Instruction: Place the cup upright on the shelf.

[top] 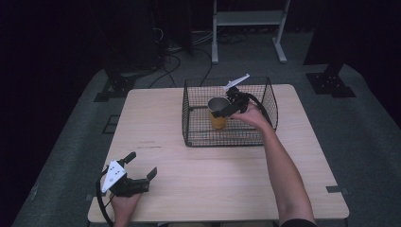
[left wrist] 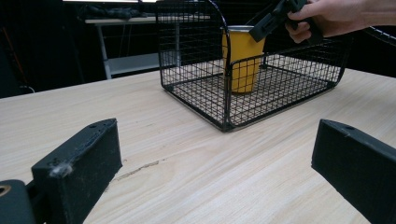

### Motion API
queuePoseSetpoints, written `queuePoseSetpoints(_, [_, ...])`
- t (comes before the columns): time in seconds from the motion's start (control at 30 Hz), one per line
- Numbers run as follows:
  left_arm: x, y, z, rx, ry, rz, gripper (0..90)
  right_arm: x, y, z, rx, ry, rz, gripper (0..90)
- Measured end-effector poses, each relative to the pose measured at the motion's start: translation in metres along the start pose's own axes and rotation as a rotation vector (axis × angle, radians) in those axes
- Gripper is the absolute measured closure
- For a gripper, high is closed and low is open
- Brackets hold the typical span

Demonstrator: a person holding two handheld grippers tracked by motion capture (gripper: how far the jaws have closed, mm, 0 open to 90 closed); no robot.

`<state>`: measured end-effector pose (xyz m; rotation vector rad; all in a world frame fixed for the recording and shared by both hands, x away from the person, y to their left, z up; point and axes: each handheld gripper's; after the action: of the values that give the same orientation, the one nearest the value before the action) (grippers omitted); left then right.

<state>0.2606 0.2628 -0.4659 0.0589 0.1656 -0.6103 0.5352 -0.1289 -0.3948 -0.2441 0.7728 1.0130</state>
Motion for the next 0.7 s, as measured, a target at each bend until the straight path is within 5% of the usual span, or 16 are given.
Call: queuePoseSetpoints(0.7, [0.0014, 0.0011, 0.0, -0.003, 0.0, 0.002, 0.8, -0.0087, 0.0006, 0.0024, 0.012, -0.01, -0.009, 0.0])
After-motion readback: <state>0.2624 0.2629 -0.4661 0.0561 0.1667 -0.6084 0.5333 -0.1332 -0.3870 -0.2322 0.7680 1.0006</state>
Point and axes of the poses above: each handheld gripper's, and its own axes: x roughly forward along the jaws, z roughly out of its top, y roughly to its left, and after that the axes turned 1 degree about y, right-handed
